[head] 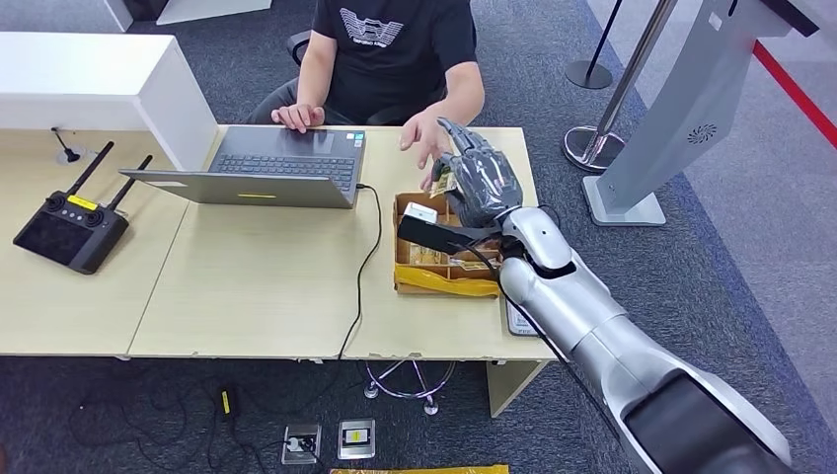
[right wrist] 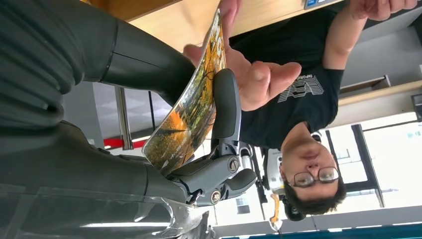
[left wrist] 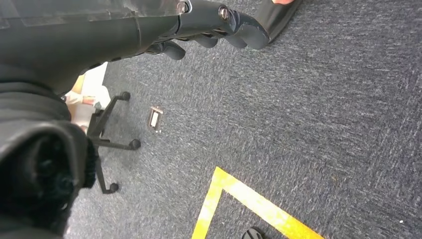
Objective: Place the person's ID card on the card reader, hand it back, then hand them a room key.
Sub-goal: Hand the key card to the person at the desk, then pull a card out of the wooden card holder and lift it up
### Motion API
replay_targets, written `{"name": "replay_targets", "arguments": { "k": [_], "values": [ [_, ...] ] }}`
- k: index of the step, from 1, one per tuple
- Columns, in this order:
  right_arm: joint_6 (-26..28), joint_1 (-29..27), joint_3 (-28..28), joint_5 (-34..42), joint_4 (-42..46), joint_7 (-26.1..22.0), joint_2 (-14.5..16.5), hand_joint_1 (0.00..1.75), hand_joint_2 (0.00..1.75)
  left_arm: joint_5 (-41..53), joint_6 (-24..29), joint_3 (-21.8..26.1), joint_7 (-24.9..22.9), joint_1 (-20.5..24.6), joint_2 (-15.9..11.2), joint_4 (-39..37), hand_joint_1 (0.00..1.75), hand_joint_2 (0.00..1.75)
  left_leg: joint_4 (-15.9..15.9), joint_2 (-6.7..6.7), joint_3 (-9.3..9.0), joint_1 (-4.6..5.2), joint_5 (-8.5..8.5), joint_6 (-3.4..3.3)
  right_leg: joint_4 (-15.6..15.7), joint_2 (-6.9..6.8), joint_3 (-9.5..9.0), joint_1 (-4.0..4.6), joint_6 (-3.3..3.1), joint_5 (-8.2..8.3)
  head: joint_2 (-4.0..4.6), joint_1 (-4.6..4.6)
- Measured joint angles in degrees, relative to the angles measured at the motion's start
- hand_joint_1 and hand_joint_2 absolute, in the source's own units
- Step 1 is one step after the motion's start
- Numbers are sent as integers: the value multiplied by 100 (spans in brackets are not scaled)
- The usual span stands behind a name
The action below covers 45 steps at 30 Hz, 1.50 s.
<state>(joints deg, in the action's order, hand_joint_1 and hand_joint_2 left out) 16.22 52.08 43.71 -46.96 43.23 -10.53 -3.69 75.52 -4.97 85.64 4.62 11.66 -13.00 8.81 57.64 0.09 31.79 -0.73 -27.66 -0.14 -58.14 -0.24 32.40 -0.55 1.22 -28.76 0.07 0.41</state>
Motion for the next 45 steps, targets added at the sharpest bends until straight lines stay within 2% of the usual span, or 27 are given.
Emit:
{"name": "replay_targets", "arguments": {
  "k": [7,9,11,13,15,27,31,35,39,45],
  "values": [
    [42,135,-2,-109,-424,17,233,175,175,8,-21,0,64,-5,2,0,0,0,0,0,-1,-1,0,0,0,0,1,1,0,0,0,-1],
    [43,169,-3,-123,-519,17,272,161,175,9,-31,0,70,-6,2,0,0,0,0,0,-1,-1,0,0,0,0,1,1,0,0,0,0],
    [59,194,-3,-182,-593,23,300,76,175,7,-29,0,71,-9,2,0,0,0,0,0,-1,-1,0,0,0,0,1,1,0,0,0,1],
    [104,207,-3,-279,-658,37,326,3,87,3,-21,0,72,-11,3,0,0,0,0,0,0,0,0,0,0,0,1,1,0,0,0,1],
    [161,214,-2,-370,-713,46,356,0,0,-7,-7,0,72,-12,4,0,0,0,0,0,0,0,0,0,0,1,1,1,0,0,0,0],
    [175,291,-10,-622,-936,-87,539,0,0,-59,30,2,-4,-18,10,0,0,0,0,0,-2,-1,0,1,0,1,2,1,0,0,0,0],
    [-13,311,-84,-532,-912,-34,494,0,0,-66,28,2,-5,-27,13,0,0,0,1,-1,-4,0,1,2,1,3,2,0,0,0,0,1],
    [-259,299,-169,-465,-661,107,296,0,0,-67,26,2,-7,-42,17,0,0,0,2,-1,-5,1,1,2,2,3,2,0,0,0,0,1],
    [-731,168,-317,-404,-130,491,-21,0,175,-90,31,2,-12,-58,41,0,0,0,3,-1,-6,1,0,2,3,3,2,0,0,0,0,0],
    [-1353,-285,-622,-363,1078,1127,-566,0,175,-176,119,7,-29,-85,101,0,0,0,3,-2,-6,1,-1,3,4,5,3,0,0,0,0,-1]
  ]
}}
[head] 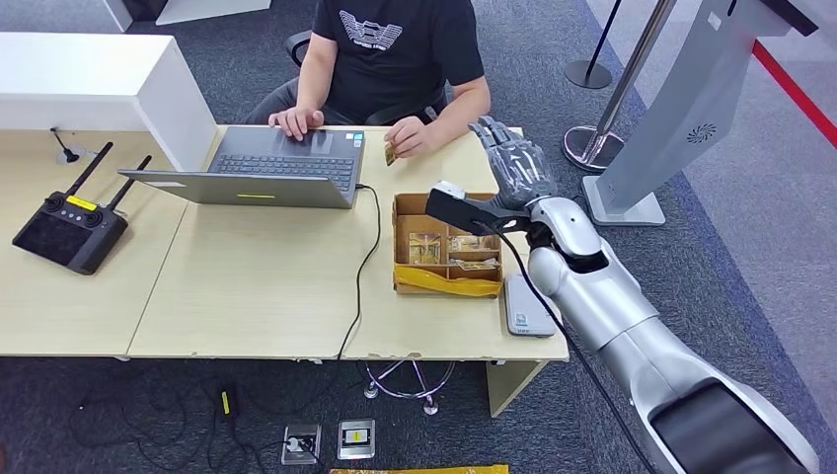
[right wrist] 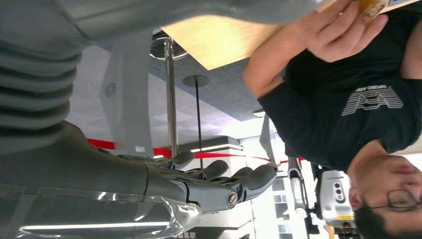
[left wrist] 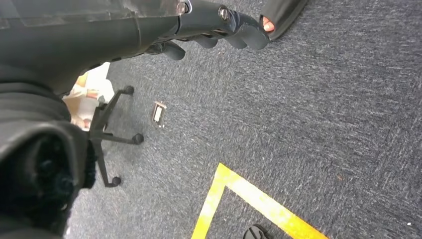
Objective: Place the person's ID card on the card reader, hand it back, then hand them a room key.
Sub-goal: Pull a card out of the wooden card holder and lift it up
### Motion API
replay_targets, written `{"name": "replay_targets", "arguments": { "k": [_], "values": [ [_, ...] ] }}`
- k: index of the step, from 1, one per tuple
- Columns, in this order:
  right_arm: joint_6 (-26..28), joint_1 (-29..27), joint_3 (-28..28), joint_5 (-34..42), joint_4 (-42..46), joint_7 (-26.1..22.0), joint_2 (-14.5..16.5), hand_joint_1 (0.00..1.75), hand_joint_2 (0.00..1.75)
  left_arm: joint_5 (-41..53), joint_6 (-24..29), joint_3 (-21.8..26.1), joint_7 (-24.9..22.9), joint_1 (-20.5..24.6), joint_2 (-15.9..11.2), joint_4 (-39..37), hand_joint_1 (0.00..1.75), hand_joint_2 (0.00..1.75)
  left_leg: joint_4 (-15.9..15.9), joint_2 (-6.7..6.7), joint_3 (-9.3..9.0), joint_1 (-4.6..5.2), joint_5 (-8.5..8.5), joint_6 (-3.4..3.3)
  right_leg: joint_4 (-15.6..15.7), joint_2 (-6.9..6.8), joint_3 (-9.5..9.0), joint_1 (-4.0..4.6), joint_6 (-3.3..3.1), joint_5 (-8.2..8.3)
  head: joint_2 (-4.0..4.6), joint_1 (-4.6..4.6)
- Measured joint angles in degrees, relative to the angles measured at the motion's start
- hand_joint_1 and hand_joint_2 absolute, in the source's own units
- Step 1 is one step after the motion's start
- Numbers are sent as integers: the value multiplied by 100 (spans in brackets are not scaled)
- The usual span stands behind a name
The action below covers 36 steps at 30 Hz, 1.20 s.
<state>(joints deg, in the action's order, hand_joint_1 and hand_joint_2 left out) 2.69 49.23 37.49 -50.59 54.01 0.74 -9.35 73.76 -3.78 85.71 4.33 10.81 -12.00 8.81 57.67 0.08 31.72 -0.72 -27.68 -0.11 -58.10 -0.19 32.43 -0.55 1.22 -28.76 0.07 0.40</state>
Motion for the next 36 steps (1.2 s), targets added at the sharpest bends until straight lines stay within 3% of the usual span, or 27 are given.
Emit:
{"name": "replay_targets", "arguments": {
  "k": [9,15,22,27,36],
  "values": [
    [-335,-970,-412,53,1953,713,-531,0,175,-77,107,43,-86,-7,60,0,0,0,-1,-4,0,-1,-4,6,0,3,1,1,0,0,0,1],
    [-399,-1233,-553,78,2687,826,-706,0,175,-115,122,86,-97,-5,79,0,0,0,-1,-5,-2,-1,-4,6,0,5,0,1,0,0,0,1],
    [-436,-2131,-600,174,3576,1648,-806,0,175,-143,186,134,-182,-3,107,0,0,0,-2,-4,-2,-2,-10,11,1,4,-1,2,-3,-3,0,0],
    [-243,-2752,-526,97,3943,1853,-890,0,175,-151,255,138,-254,1,120,0,0,0,-3,-5,2,-3,-13,13,2,4,1,2,-6,-5,0,0],
    [264,-3105,-303,-502,3805,1734,-893,0,175,-105,262,139,-264,16,139,0,0,0,-4,-6,1,-4,-13,14,1,5,1,3,-6,-5,0,-1]
  ]
}}
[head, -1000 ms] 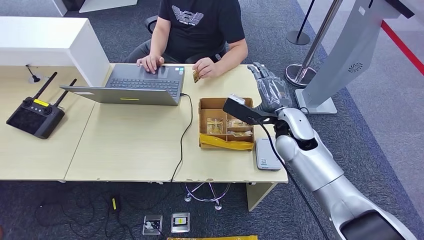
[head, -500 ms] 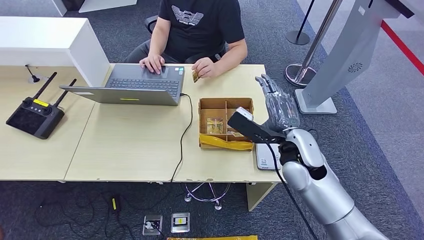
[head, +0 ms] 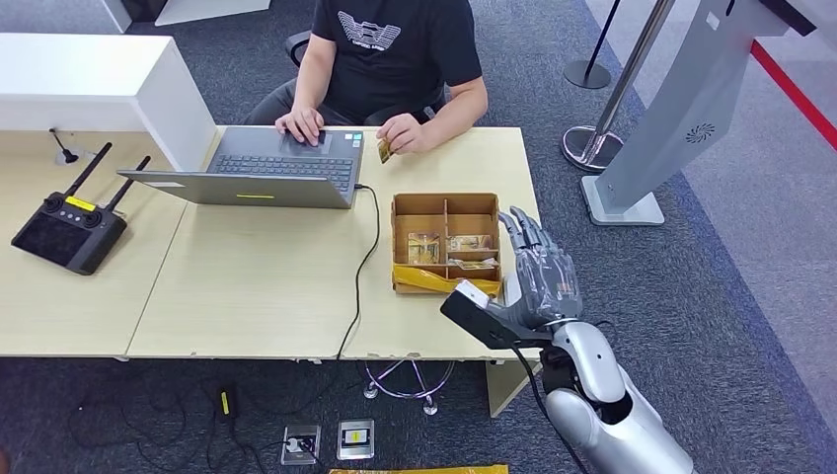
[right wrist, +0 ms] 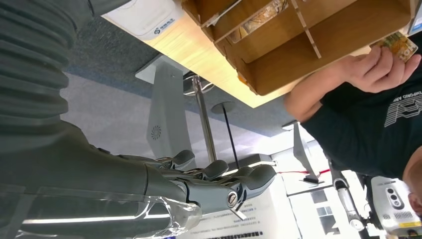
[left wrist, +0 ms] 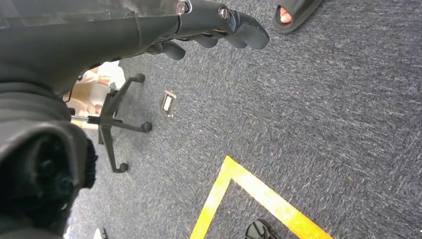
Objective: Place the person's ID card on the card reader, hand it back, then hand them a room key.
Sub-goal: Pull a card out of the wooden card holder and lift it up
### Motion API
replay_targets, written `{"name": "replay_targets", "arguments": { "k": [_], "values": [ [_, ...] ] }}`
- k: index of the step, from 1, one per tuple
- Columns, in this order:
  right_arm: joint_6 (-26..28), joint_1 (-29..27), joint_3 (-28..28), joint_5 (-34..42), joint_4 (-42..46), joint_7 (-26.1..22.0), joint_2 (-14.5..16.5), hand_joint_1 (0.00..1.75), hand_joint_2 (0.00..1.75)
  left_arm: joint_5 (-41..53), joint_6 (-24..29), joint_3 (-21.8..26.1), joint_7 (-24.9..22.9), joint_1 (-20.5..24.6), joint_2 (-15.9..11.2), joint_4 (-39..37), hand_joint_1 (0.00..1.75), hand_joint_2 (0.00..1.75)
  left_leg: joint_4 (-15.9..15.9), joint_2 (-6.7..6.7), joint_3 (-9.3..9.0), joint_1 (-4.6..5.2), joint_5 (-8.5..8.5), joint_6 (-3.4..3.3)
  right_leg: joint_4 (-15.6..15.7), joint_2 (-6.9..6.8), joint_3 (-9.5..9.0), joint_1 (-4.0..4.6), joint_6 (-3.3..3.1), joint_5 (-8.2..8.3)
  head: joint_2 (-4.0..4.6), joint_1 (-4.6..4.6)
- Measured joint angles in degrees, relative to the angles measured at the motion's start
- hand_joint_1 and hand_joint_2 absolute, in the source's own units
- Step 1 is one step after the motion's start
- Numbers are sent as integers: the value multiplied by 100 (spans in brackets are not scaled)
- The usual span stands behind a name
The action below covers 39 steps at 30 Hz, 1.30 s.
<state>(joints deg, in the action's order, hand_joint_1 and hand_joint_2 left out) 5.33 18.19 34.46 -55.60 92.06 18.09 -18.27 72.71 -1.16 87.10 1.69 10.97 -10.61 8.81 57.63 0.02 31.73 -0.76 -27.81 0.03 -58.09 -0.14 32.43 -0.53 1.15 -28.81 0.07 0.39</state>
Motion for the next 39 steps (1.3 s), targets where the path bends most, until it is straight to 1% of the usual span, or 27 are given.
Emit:
{"name": "replay_targets", "arguments": {
  "k": [4,7,11,15,21,24,30,39],
  "values": [
    [207,-37,93,-208,-218,-168,17,0,175,19,34,0,-33,2,2,0,0,0,-1,0,3,-1,0,0,0,0,0,1,-2,-1,0,1],
    [412,-21,163,-511,-494,-360,117,0,175,44,48,0,-45,5,10,0,0,0,-1,0,5,-1,0,0,-1,-1,0,1,-2,-2,0,1],
    [728,128,269,-971,-1076,-643,407,0,175,54,44,0,-45,27,21,0,0,0,-1,0,4,-3,0,1,-2,-1,0,4,-3,-2,0,0],
    [872,354,316,-1307,-1626,-824,699,0,175,60,42,1,-45,35,21,0,0,0,-1,0,3,-5,2,3,-4,-2,0,6,-3,-1,0,0],
    [887,624,316,-1671,-2181,-928,1049,0,175,59,43,3,-45,37,16,0,0,0,-1,1,3,-5,3,4,-4,-1,0,5,-3,-1,0,1],
    [874,692,310,-1758,-2358,-932,1177,0,175,44,46,5,-45,36,16,0,0,0,-1,1,4,-5,3,4,-4,-3,0,5,-3,-2,0,1],
    [809,761,254,-1931,-2563,-908,1360,0,175,-6,49,22,-45,36,25,0,0,0,-1,1,3,-5,3,4,-4,-1,0,5,-3,-2,0,1],
    [686,888,78,-2020,-2889,-891,1512,0,175,-50,24,31,-31,35,32,0,0,0,-1,1,2,-5,3,4,-4,-2,0,5,-4,-1,0,2]
  ]
}}
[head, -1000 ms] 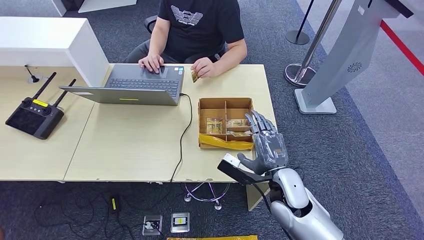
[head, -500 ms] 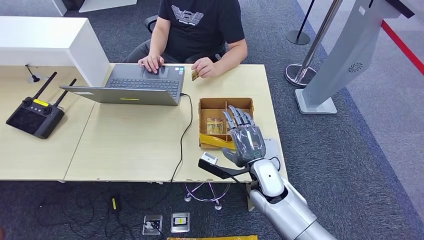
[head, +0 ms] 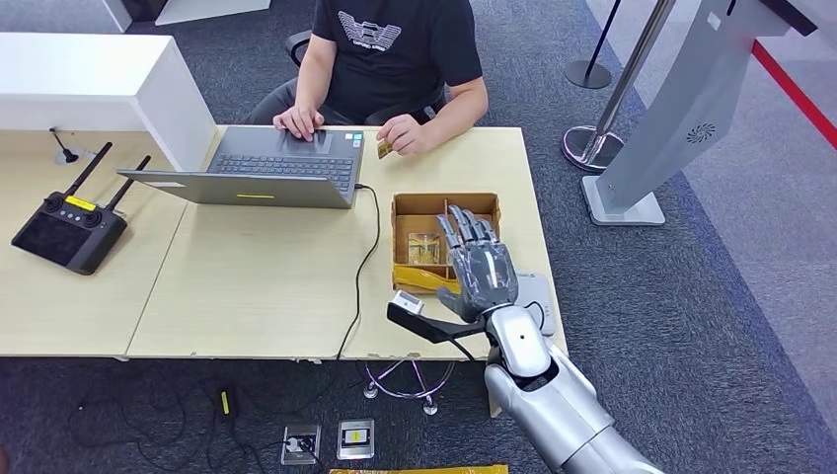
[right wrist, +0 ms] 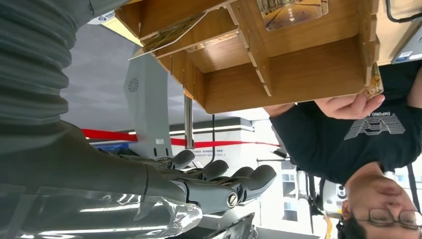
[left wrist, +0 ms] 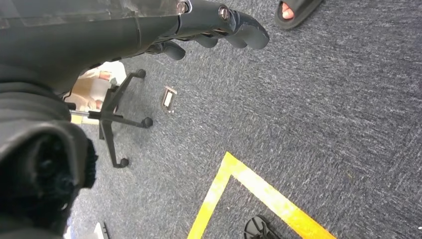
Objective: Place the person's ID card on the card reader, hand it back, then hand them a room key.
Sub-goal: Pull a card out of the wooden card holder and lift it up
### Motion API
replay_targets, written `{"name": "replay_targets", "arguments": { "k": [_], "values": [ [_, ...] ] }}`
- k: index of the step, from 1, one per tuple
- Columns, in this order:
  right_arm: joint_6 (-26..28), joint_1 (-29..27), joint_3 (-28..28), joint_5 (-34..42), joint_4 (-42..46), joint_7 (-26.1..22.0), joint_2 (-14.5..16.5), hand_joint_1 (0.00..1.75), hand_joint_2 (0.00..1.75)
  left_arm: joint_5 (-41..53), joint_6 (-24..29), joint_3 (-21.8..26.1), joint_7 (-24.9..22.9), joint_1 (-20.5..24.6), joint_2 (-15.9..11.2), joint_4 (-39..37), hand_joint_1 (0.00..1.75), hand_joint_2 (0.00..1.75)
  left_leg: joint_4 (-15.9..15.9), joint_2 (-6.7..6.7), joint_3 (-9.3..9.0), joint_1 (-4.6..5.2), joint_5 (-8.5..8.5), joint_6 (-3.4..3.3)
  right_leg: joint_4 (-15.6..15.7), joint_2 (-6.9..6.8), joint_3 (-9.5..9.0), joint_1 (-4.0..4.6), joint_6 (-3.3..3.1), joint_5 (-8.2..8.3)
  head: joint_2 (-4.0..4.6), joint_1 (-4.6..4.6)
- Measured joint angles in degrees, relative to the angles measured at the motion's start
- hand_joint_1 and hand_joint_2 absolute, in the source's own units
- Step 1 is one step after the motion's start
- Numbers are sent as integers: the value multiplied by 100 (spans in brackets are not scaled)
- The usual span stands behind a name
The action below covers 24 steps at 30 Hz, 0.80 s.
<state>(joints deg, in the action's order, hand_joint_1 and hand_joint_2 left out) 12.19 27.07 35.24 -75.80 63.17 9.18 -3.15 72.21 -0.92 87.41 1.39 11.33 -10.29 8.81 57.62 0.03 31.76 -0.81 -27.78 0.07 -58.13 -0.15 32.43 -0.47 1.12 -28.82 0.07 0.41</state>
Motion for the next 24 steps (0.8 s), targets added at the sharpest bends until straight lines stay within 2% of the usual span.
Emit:
{"name": "replay_targets", "arguments": {
  "k": [24],
  "values": [
    [96,325,-270,82,-1014,-121,298,0,175,-89,-6,4,40,-2,0,0,0,0,0,0,0,0,0,0,0,1,0,0,0,0,0,-1]
  ]
}}
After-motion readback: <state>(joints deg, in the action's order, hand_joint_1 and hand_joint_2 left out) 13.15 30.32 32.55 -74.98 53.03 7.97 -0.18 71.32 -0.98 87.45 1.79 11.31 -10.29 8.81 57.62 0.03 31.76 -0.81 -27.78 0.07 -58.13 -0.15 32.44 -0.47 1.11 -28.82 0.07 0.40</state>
